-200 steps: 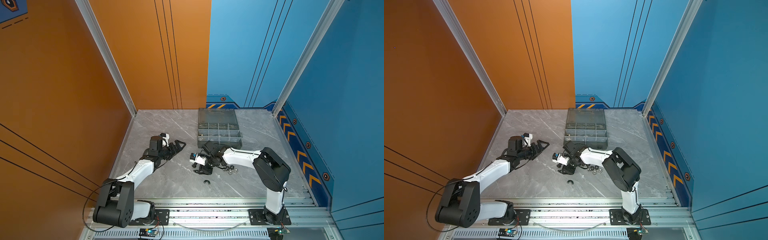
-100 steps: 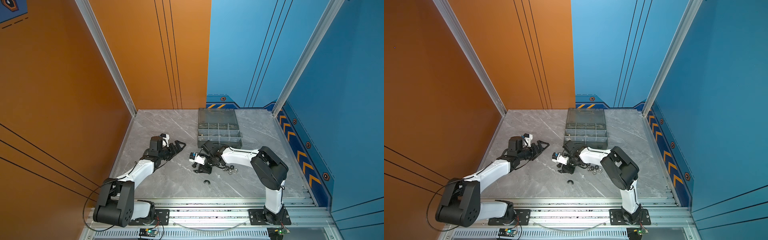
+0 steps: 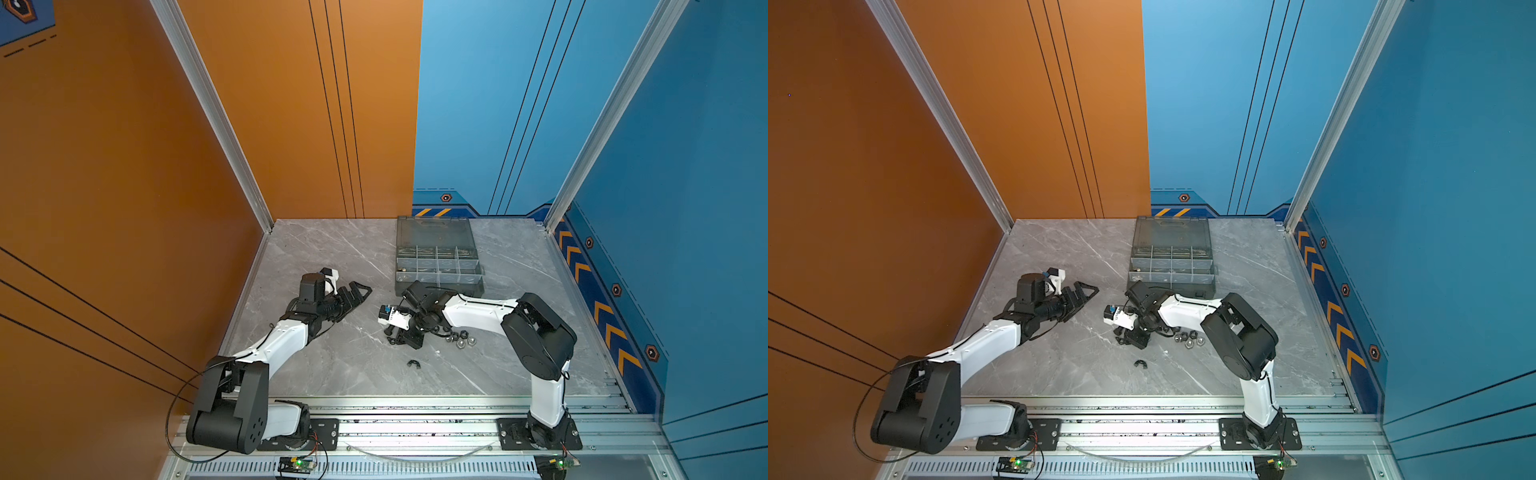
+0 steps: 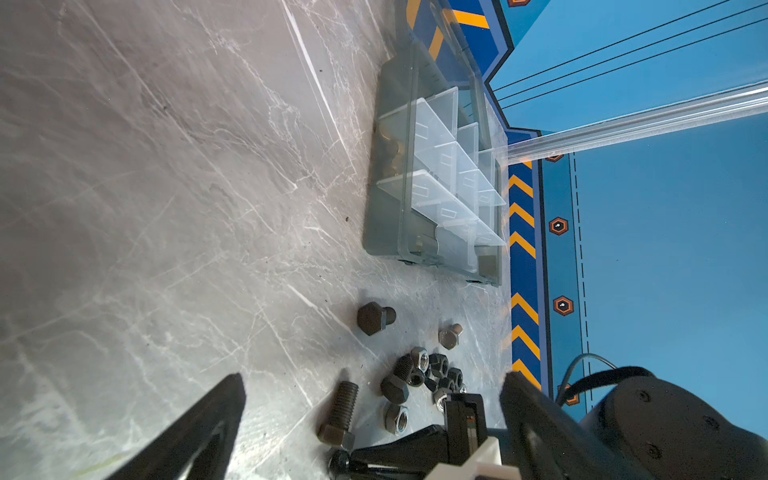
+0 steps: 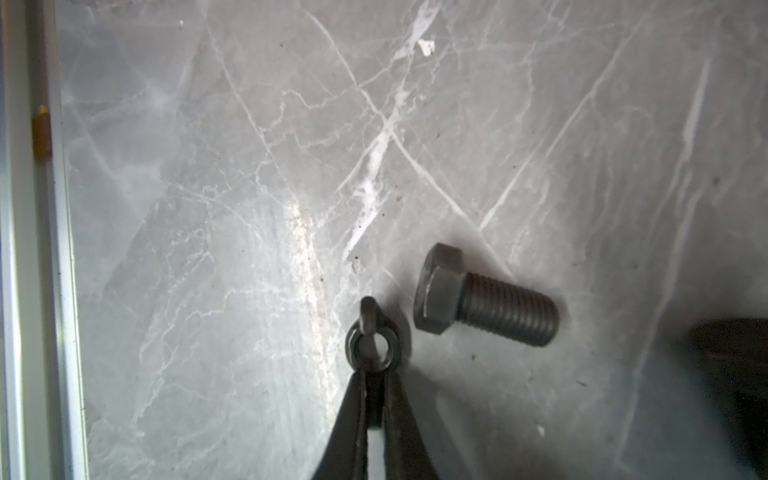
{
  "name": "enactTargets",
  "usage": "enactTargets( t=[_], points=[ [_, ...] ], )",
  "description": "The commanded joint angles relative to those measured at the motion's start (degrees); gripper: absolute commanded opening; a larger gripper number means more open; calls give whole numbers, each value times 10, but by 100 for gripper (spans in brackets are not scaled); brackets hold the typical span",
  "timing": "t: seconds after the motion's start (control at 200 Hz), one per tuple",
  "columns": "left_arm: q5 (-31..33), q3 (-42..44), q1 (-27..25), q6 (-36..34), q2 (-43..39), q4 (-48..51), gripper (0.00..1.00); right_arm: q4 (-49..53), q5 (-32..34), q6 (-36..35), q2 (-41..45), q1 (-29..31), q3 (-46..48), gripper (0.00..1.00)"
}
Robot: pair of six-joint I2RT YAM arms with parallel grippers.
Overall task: Sort the screws and nuts into containers
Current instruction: 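Lower the right gripper and grasp the black wing nut, then carry the black wing nut with the right gripper into the organizer box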
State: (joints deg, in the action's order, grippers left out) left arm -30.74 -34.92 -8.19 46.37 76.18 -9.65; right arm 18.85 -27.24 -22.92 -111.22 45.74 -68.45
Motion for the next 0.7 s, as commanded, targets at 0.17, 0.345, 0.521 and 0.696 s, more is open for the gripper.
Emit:
enactTargets(
  t=[0.17,0.345,0.521,0.696],
  points=[
    [-12,10,8,-5,-7,-3,98,18,1,8,2,-2,-5,0],
    [-13,10,8,-4,-9,-3,98,21,-3,17,20,-7,-5,0],
    [-14,8,8,-1,-9,-4,98,22,-34,34,68,-30,-7,0],
    [-16,3,6,1,-5,-9,98,20,-57,54,105,-78,-24,0]
  ],
)
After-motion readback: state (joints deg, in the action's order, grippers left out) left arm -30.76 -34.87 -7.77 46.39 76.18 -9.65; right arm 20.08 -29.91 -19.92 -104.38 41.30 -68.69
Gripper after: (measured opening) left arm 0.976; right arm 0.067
